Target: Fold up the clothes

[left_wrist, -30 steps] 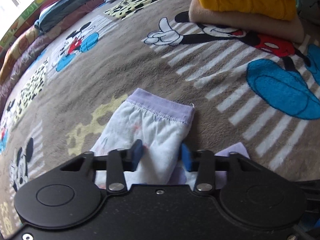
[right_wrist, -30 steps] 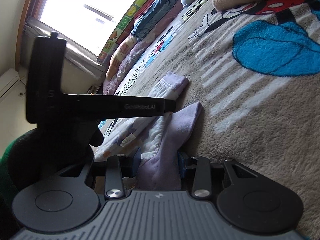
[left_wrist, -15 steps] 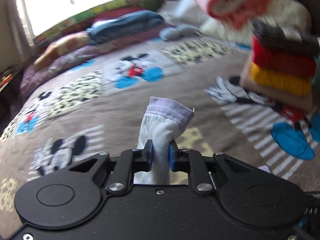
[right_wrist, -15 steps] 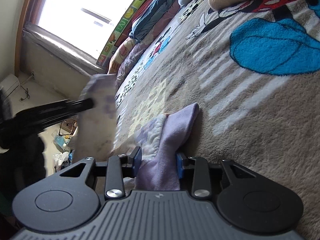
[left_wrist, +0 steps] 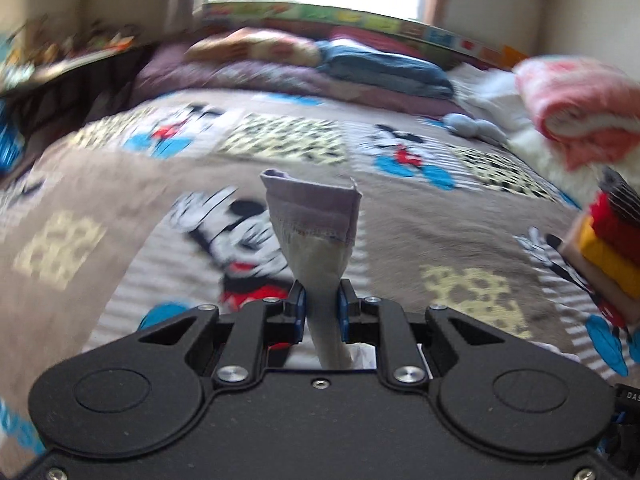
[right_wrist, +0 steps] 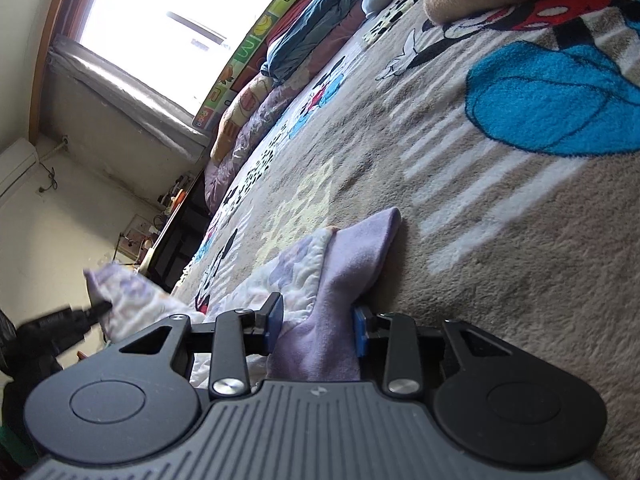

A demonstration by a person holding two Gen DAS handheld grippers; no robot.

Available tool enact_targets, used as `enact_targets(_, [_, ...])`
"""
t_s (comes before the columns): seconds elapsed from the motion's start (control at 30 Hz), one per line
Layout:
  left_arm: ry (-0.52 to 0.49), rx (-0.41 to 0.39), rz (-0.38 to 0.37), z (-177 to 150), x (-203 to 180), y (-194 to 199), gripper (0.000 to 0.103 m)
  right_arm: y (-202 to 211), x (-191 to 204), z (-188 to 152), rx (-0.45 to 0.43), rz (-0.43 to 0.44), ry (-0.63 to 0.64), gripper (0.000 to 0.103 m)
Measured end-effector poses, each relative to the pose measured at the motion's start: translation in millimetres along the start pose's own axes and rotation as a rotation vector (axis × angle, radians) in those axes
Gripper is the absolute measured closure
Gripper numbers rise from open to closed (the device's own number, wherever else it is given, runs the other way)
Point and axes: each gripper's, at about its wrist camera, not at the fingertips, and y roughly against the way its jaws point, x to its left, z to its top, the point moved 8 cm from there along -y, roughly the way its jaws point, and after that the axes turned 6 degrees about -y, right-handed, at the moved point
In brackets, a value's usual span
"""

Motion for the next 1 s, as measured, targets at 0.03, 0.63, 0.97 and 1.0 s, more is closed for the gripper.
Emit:
enact_targets(0.03, [0.032, 0.007, 0.003, -7, 10, -1, 0.088, 0, 1, 0, -0.002, -0.002, 0.008, 0.068])
enact_targets(0.63, [0.444, 0.033, -0.018, -70, 134, -27, 0.042, 1, 3, 2, -0.034, 0.071, 0.025, 0.066])
enact_targets(0.97, [0.277, 0.106, -0.121, -65, 117, -59, 0.042, -10, 9, 23, 0.025, 0.043, 0.032, 0.047])
enact_targets(1.0, [0.269, 0.11, -0.119, -66, 117, -59, 0.042, -13, 10, 27, 0.031, 0.04, 0.036, 0.045])
